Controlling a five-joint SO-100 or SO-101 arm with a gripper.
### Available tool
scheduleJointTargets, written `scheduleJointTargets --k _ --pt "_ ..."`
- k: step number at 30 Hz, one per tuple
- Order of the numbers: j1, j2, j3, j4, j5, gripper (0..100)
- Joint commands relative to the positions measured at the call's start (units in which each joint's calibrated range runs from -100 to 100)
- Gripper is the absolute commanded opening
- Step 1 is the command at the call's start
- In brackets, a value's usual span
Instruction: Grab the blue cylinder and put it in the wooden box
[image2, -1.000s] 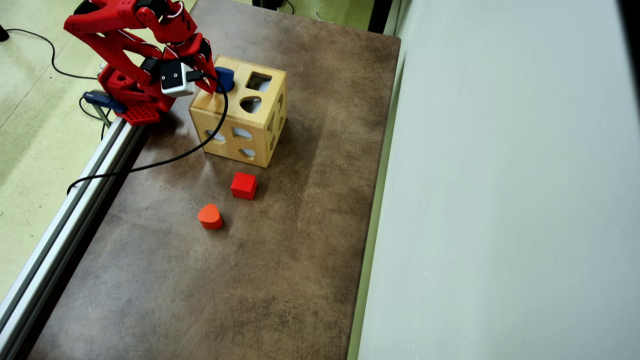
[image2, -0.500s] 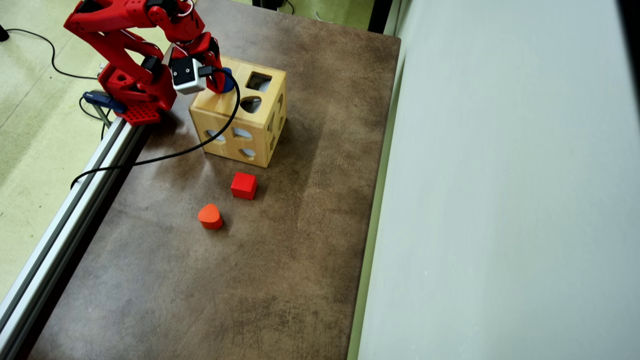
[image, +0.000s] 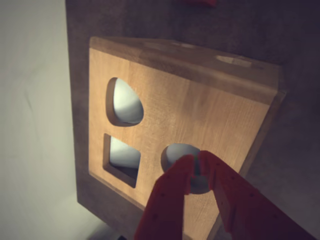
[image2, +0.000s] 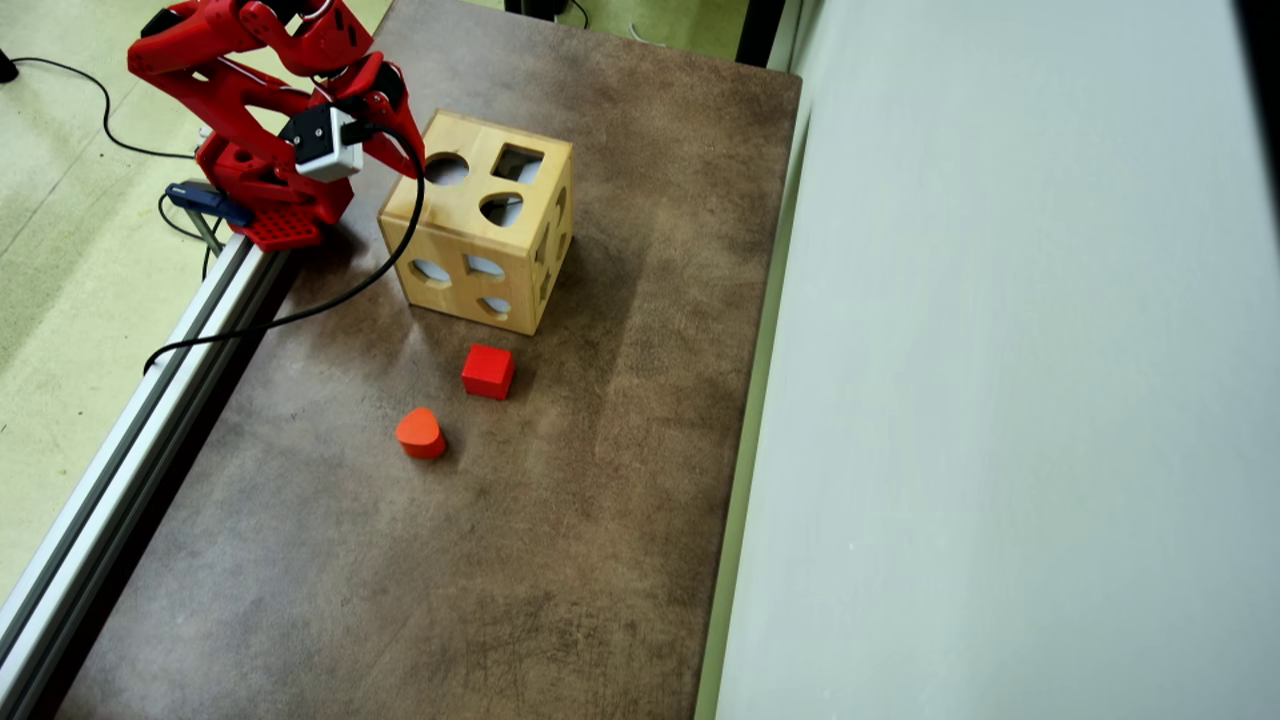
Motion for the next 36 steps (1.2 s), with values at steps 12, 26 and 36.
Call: scheduleJointTargets --k 12,26,36 --pt "-0.3 -33.0 -1.1 0.1 0.3 20" --pt "-0.5 -34.7 -19.2 13.4 0.4 20" --pt "-0.5 -34.7 -22.6 19.1 0.4 17"
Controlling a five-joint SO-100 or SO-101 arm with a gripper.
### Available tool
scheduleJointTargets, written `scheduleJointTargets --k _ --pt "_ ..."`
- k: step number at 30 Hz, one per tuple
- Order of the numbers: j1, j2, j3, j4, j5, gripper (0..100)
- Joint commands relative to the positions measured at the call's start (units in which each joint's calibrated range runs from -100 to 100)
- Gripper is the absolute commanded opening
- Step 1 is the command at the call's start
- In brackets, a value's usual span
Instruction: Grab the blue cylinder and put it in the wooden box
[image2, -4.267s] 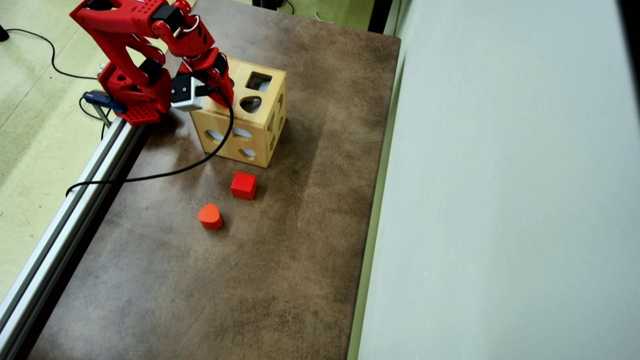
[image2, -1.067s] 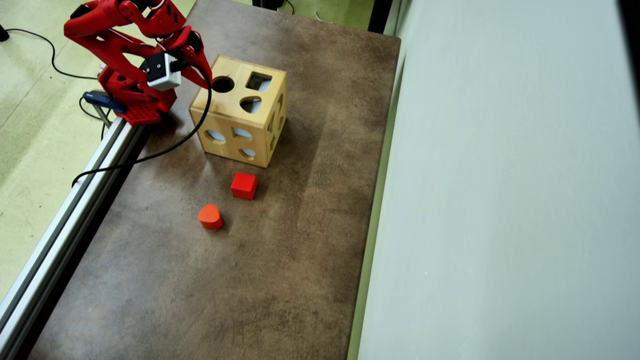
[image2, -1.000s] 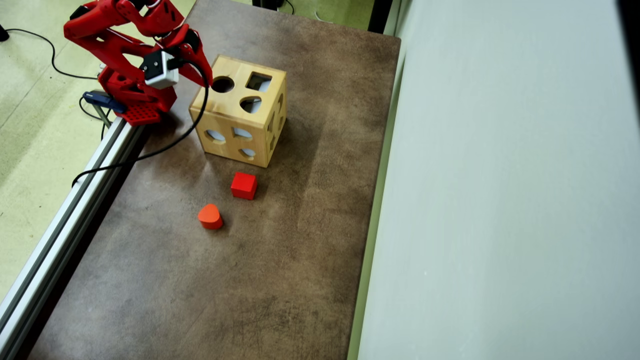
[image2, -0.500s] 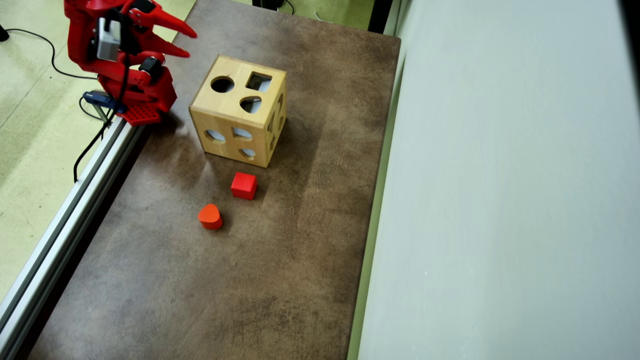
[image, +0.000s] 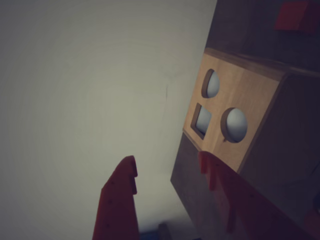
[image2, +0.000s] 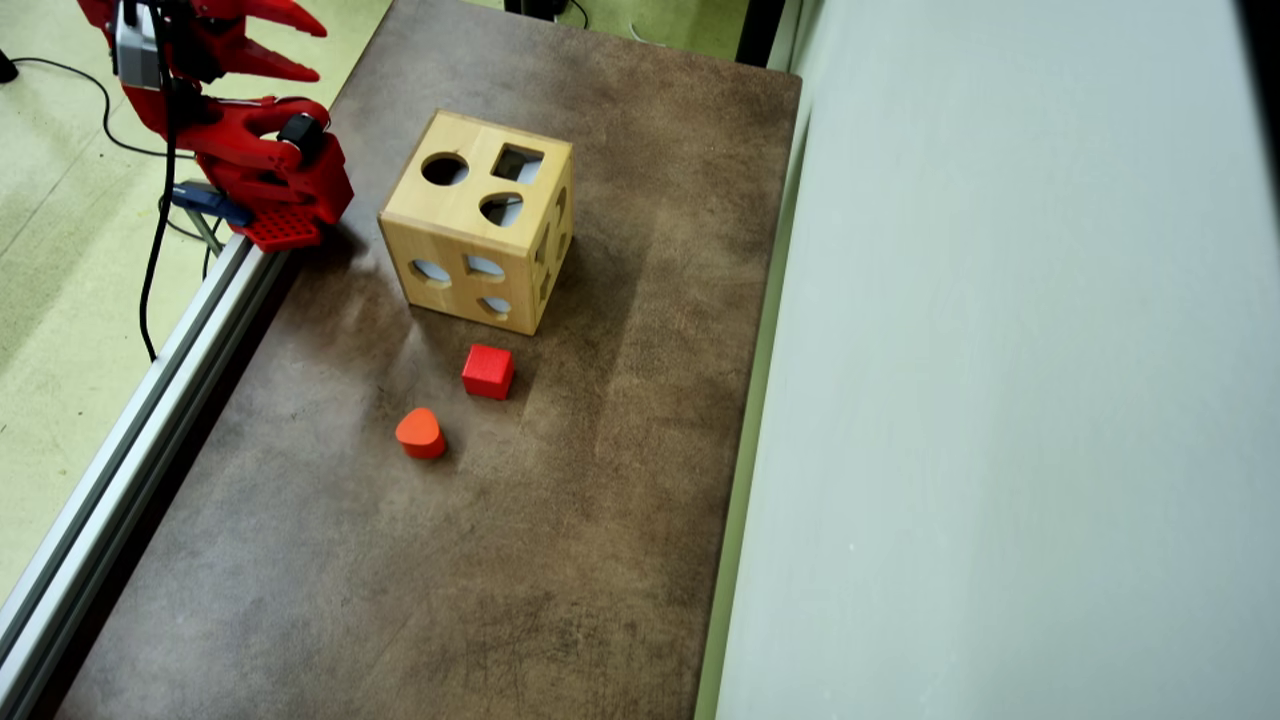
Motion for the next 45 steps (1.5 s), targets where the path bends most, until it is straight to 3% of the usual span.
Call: scheduleJointTargets --k 1,5,45 --pt "-0.3 0.2 -1.2 0.5 0.4 15" --pt "-0.3 0.2 -1.2 0.5 0.4 1" --pt "-0.3 0.1 -0.3 0.8 0.2 4"
